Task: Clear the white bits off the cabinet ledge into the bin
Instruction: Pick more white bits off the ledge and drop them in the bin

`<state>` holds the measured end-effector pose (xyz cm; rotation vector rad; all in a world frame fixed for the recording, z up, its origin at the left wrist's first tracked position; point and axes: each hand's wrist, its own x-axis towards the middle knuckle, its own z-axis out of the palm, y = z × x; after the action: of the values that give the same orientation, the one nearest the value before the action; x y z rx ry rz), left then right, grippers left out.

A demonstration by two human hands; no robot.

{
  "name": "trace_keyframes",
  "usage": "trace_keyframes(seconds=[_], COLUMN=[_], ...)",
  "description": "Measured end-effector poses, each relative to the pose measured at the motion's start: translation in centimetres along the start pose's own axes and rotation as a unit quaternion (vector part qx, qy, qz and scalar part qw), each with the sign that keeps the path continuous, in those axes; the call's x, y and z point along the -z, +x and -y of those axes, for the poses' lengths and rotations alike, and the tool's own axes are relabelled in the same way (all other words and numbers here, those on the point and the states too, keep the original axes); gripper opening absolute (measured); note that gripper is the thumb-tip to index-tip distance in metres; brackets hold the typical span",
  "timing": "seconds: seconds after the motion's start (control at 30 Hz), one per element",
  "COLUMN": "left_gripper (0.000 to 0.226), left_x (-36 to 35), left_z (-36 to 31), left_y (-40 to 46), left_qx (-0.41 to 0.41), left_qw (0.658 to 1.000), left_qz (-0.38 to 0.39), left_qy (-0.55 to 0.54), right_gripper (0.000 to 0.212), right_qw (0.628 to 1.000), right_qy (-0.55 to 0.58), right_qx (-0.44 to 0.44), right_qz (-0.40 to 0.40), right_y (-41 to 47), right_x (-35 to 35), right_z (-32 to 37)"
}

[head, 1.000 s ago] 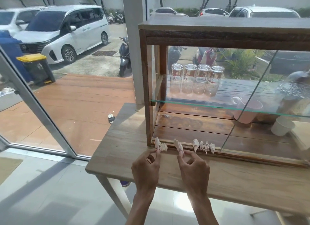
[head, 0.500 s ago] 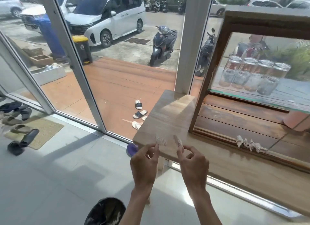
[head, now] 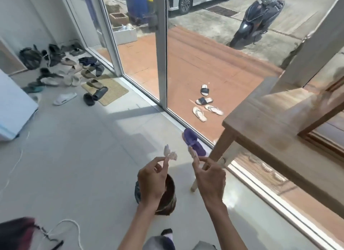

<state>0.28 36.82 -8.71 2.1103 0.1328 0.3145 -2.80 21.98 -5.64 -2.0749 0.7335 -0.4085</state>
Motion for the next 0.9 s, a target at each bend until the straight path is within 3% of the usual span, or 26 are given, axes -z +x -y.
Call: trace_keyframes(seconds=[0.33, 0.9], left_gripper=[0.016, 0.013], left_x=[1.8, 1.5], left_z=[8.5, 11.0], left_y=[-3.2, -1.0], left_qx=[0.117, 0.152], left_qw=[0.99, 0.972], left_qz=[0.035, 0.098], left_qy=[0.074, 0.148], right_gripper=[0.024, 0.034], right_qw=[0.991, 0.98], right_qy=[-0.068, -0.109], right_qx=[-0.05, -0.069], right_qz=[0.103, 0.151], right_y=[-3.9, -3.1], right_x=[-6.6, -10.6], right_z=[-2.3, -3.7])
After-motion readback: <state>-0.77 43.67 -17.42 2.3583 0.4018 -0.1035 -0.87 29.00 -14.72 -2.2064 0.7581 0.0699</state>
